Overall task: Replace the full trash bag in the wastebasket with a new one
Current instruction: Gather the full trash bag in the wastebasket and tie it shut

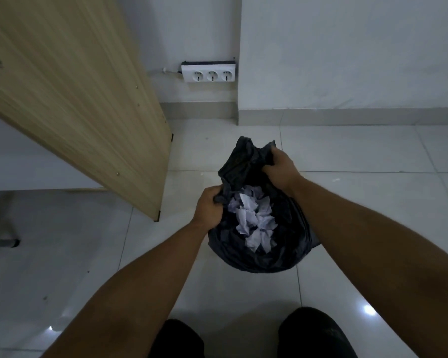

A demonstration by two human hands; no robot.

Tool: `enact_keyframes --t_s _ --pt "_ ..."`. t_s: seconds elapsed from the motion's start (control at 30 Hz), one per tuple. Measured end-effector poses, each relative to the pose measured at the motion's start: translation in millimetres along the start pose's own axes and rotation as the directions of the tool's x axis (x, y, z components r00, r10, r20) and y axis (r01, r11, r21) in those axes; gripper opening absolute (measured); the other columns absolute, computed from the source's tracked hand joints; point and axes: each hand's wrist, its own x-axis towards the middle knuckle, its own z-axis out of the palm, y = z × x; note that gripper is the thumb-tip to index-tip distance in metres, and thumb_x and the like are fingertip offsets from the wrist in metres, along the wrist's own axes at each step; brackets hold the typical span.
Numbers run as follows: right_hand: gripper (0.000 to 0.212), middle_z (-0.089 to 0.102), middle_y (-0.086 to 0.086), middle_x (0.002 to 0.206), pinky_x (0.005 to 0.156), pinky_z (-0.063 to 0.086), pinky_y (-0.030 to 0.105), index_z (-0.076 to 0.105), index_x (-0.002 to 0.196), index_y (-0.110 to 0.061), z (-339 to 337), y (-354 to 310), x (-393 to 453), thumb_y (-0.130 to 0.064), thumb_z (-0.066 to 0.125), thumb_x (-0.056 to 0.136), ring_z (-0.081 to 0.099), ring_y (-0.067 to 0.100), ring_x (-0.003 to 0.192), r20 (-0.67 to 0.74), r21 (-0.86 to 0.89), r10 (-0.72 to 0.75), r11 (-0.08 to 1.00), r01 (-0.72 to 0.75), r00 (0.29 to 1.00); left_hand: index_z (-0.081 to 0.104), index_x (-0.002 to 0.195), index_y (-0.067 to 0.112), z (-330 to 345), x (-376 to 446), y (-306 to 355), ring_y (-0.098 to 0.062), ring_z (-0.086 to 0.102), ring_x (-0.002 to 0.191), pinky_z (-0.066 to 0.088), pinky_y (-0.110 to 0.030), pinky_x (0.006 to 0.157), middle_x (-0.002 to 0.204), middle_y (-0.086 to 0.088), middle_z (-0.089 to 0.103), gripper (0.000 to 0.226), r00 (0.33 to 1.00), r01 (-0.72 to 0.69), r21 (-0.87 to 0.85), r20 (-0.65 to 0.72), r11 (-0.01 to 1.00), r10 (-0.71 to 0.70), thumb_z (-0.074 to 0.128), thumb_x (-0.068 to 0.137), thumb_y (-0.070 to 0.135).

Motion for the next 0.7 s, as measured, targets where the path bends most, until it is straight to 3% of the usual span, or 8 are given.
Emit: enact_keyframes --t_s 0.07,0.2,0.3,0.37,0.43,0.53,0.6,0.7 --pt "0.032 0.069 0.004 0.108 0.079 0.046 0.011 0.064 0.117 -0.008 -9.0 14.6 -10.1 0.003 0.056 0.088 0.062 0.011 0.096 0.025 0.001 -0.142 0.990 0.142 0.990 0.069 0.095 -0.005 -7.0 -6.7 0.2 -0.009 0.061 0.079 0.046 -0.024 0.073 0.092 -0.014 0.071 0.021 0.991 0.131 -0.134 -0.013 0.982 -0.134 0.049 0.093 -0.007" --pt "0.041 0.066 -0.006 0.109 0.091 0.051 0.033 0.062 0.127 -0.017 -34.8 49.9 -30.8 -0.002 0.054 0.089 0.062 0.012 0.102 0.039 -0.090 -0.217 0.971 0.220 0.975 0.070 0.108 0.005 -17.1 -19.3 -2.9 -0.028 0.069 0.096 0.056 -0.039 0.088 0.104 -0.013 0.073 0.015 0.939 0.284 -0.429 -0.058 0.857 -0.340 0.062 0.098 0.013" --pt "0.037 0.068 0.004 0.105 0.094 0.052 0.050 0.064 0.112 -0.017 -50.8 63.5 -45.2 0.002 0.049 0.084 0.064 0.026 0.101 -0.037 -0.107 -0.271 0.958 0.266 0.962 0.070 0.109 0.017 -20.3 -27.4 -3.6 -0.025 0.069 0.102 0.057 -0.039 0.093 0.107 -0.005 0.073 0.012 0.925 0.304 -0.487 -0.054 0.818 -0.376 0.063 0.099 0.019" --pt "0.032 0.066 0.005 0.112 0.096 0.049 0.053 0.062 0.114 -0.016 -59.5 65.6 -53.4 0.003 0.060 0.089 0.061 0.023 0.105 0.012 -0.141 -0.286 0.948 0.285 0.958 0.067 0.116 0.022 -23.8 -32.9 -3.7 -0.023 0.069 0.105 0.057 -0.037 0.093 0.115 -0.004 0.072 0.019 0.921 0.330 -0.530 -0.002 0.781 -0.391 0.065 0.098 0.027" --pt "0.048 0.060 -0.001 0.127 0.105 0.046 0.047 0.056 0.129 -0.025 -66.7 64.9 -65.0 -0.013 0.077 0.087 0.056 0.013 0.116 0.145 -0.149 -0.187 0.967 0.208 0.972 0.063 0.127 0.023 -31.6 -39.4 -3.6 -0.024 0.069 0.107 0.060 -0.037 0.084 0.123 -0.006 0.070 0.038 0.883 0.443 -0.512 0.107 0.736 -0.457 0.068 0.094 0.041" --pt "0.106 0.042 -0.008 0.150 0.113 0.040 0.038 0.029 0.151 -0.036 -77.0 70.8 -81.9 -0.041 0.094 0.066 0.043 0.010 0.136 0.352 -0.122 0.009 0.992 0.037 0.936 0.057 0.132 0.035 -45.9 -54.5 2.1 -0.026 0.067 0.109 0.061 -0.040 0.073 0.123 -0.001 0.069 0.054 0.787 0.614 -0.343 0.337 0.711 -0.518 0.077 0.084 0.051" --pt "0.134 0.034 -0.008 0.150 0.112 0.040 0.035 0.009 0.155 -0.043 -82.8 78.2 -91.0 -0.044 0.098 0.055 0.038 0.011 0.138 0.433 -0.192 0.103 0.981 -0.020 0.896 0.054 0.133 0.037 -50.0 -63.8 1.4 -0.032 0.067 0.111 0.061 -0.044 0.075 0.124 -0.001 0.068 0.060 0.746 0.641 -0.264 0.435 0.720 -0.504 0.084 0.080 0.043" --pt "0.139 0.044 -0.004 0.134 0.101 0.044 0.029 -0.001 0.156 -0.042 -89.4 78.9 -103.5 -0.030 0.099 0.059 0.050 0.017 0.124 0.463 -0.312 0.159 0.950 -0.008 0.872 0.051 0.139 0.029 -49.4 -72.7 -1.2 -0.026 0.068 0.105 0.060 -0.038 0.075 0.130 -0.007 0.066 0.057 0.793 0.582 -0.233 0.376 0.779 -0.480 0.077 0.089 0.015"
